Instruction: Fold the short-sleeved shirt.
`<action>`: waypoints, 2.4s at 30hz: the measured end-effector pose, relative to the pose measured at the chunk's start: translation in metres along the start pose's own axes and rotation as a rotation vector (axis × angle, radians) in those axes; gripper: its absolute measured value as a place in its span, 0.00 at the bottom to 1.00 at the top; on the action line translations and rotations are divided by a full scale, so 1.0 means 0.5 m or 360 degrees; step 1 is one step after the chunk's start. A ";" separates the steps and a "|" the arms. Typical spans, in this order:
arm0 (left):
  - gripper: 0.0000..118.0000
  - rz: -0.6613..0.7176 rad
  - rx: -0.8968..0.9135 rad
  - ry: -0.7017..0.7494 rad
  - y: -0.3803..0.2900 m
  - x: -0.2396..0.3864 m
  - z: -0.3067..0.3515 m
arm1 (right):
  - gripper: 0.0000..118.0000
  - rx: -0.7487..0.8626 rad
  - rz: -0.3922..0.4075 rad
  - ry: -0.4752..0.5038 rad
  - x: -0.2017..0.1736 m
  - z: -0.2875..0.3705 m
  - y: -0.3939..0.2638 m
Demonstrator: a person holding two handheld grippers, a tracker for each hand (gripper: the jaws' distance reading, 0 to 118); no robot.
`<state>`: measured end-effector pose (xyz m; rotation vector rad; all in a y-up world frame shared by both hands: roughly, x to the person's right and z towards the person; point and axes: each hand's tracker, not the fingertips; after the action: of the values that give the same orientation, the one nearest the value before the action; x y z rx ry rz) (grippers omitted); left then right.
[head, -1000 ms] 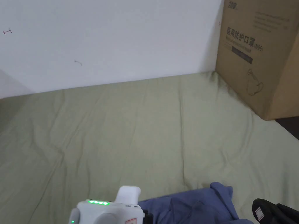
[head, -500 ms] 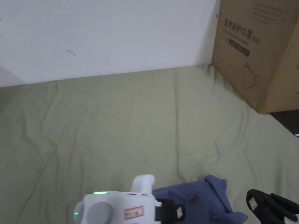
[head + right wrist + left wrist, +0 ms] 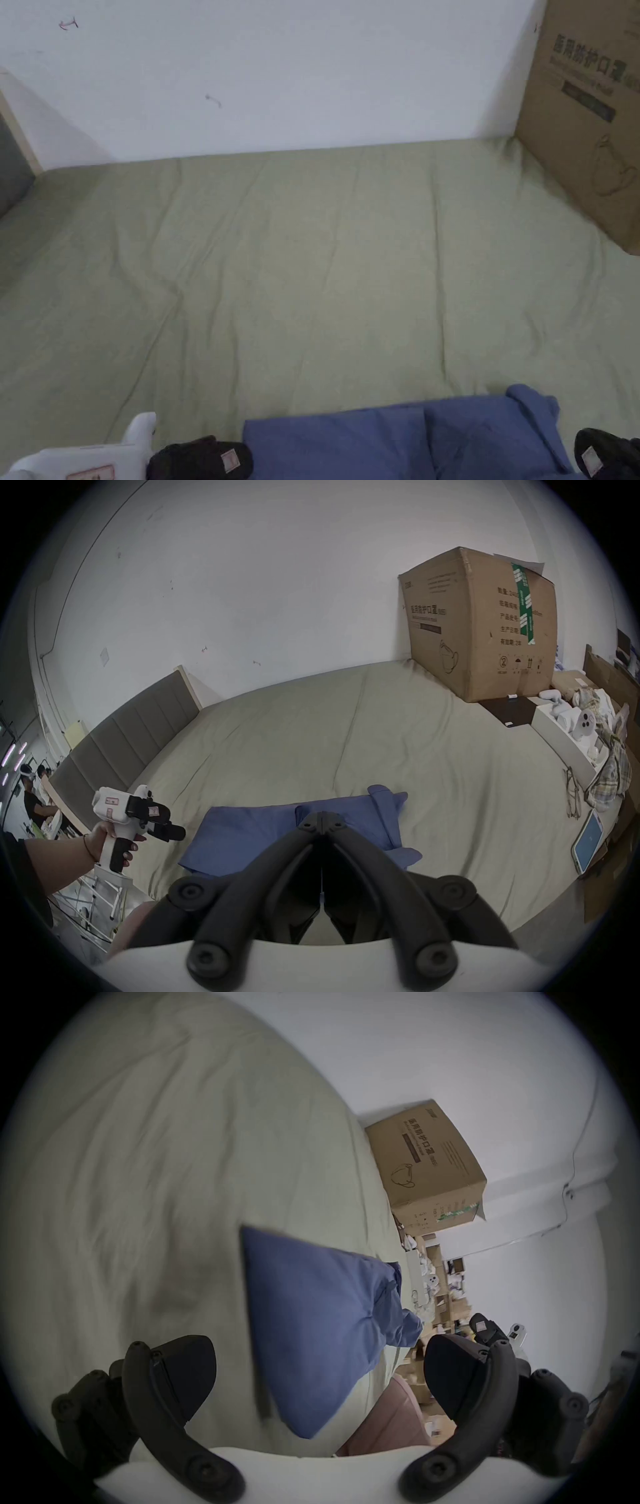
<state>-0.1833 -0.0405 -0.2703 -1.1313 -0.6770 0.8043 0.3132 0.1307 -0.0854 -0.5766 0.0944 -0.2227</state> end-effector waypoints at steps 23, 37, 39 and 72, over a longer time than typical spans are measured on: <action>0.04 -0.0948 0.0151 0.0946 -0.029 0.242 -0.027 | 0.00 -0.0043 0.0034 0.0090 -0.041 -0.026 0.011; 0.30 -0.0574 -0.0117 0.0415 -0.021 0.403 -0.195 | 0.00 0.0046 -0.0098 0.0053 0.040 0.063 -0.009; 0.84 -0.0503 -0.0217 0.0256 -0.034 0.422 -0.253 | 0.00 0.0041 -0.0113 0.0020 0.055 0.070 -0.009; 0.01 -0.0860 0.0159 0.0029 -0.139 0.462 -0.264 | 0.00 0.0042 -0.0194 0.0091 0.071 0.057 0.012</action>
<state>0.0646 0.0697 -0.2267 -0.8067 -0.8672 0.3607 0.3532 0.1423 -0.0659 -0.5504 0.1117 -0.3582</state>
